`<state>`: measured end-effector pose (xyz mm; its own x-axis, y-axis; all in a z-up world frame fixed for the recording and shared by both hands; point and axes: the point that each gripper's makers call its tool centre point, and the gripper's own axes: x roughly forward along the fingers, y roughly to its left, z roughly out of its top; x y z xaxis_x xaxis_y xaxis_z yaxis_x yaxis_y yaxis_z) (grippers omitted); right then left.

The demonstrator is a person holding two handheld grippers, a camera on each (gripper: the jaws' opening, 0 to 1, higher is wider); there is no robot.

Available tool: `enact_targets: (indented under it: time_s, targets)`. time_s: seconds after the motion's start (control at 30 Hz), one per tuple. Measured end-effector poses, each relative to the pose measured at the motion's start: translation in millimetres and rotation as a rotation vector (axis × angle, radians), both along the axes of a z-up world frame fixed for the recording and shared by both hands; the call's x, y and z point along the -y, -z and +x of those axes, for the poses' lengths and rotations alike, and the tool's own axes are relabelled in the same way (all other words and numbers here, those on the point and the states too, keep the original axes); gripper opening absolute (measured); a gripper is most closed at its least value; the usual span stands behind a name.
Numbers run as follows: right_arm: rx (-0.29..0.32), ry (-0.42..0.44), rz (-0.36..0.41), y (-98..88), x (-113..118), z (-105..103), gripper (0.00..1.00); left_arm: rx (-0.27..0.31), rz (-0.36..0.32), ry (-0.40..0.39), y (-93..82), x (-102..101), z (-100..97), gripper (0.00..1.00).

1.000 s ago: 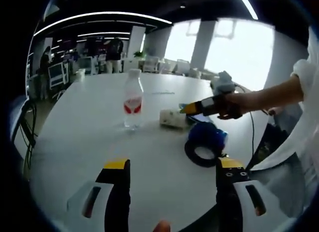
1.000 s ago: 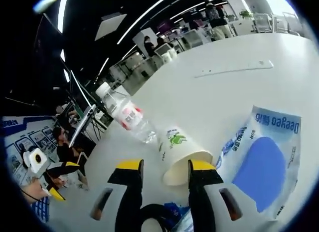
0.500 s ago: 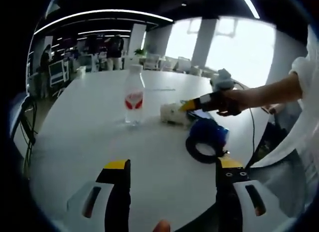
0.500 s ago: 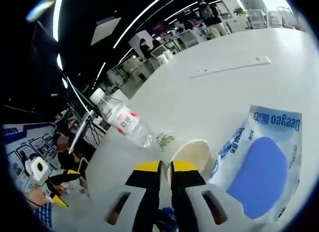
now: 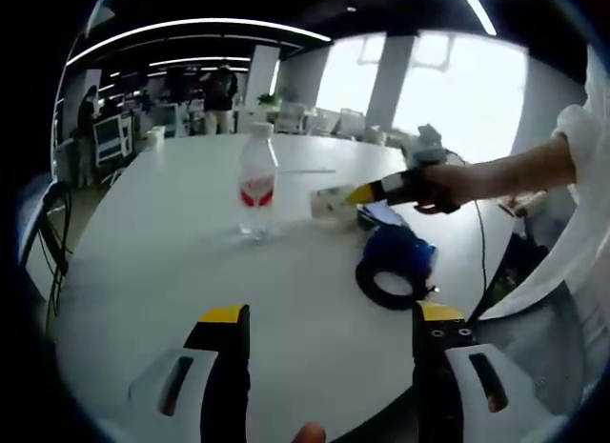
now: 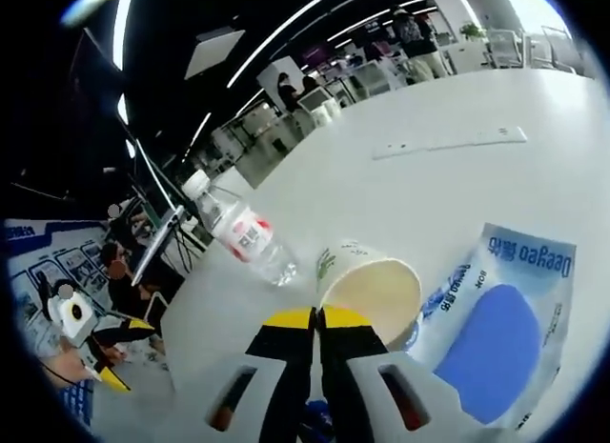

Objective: Arrange the tabletop items into an orderly group along one side of the table until the central work area is clear of visible clutter.

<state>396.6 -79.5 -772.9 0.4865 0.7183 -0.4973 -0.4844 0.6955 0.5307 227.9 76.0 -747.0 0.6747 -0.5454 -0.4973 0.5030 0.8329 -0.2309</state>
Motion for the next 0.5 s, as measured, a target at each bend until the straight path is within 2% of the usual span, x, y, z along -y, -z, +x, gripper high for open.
enact_targets:
  time_s: [0.13, 0.33, 0.43, 0.5]
  targets:
    - [0.023, -0.020, -0.015, -6.4, -1.2, 1.4, 0.00, 0.005, -0.003, -0.003, -0.8, -0.7, -0.7, 0.65]
    - [0.077, -0.122, -0.116, -11.9, -2.8, 0.8, 0.00, 0.010, -0.005, -0.005, -1.4, -1.6, 0.0, 0.65]
    - [0.067, -0.162, -0.168, -11.7, -3.9, 0.4, 0.00, 0.011, -0.009, -0.008, -1.4, -2.3, 1.3, 0.65]
    - [0.091, -0.198, -0.183, -16.5, -7.8, 2.7, 0.00, 0.011, -0.013, -0.009, -1.5, -2.1, 1.9, 0.65]
